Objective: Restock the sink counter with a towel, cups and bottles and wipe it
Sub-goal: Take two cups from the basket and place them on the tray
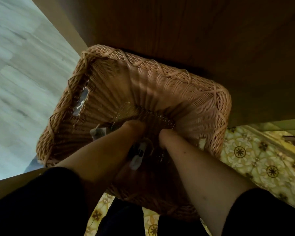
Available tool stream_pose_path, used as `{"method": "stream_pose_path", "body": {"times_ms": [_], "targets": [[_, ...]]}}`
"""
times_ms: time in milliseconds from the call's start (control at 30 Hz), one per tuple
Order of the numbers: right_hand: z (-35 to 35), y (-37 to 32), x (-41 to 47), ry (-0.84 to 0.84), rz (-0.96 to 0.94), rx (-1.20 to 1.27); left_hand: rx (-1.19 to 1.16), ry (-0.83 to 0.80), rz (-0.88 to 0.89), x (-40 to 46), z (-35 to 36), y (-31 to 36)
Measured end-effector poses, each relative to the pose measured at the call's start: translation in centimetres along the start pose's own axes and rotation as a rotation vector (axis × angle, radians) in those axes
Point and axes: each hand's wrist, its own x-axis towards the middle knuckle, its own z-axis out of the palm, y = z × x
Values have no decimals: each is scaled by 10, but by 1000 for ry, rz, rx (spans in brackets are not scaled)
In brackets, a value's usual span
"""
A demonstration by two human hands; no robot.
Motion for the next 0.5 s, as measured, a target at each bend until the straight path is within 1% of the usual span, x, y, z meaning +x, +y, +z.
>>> {"method": "stream_pose_path", "body": {"times_ms": [67, 167, 267, 367, 500], "targets": [[10, 1, 16, -5, 11, -10, -18, -45, -9, 19, 8, 1], [20, -6, 32, -70, 32, -74, -7, -31, 3, 37, 19, 0], [25, -11, 38, -42, 93, -92, -4, 8, 12, 47, 27, 0], [28, -11, 41, -7, 107, -148, -33, 51, 19, 48, 28, -1], [20, -13, 39, 5, 85, -178, -88, 22, 16, 40, 17, -4]]}}
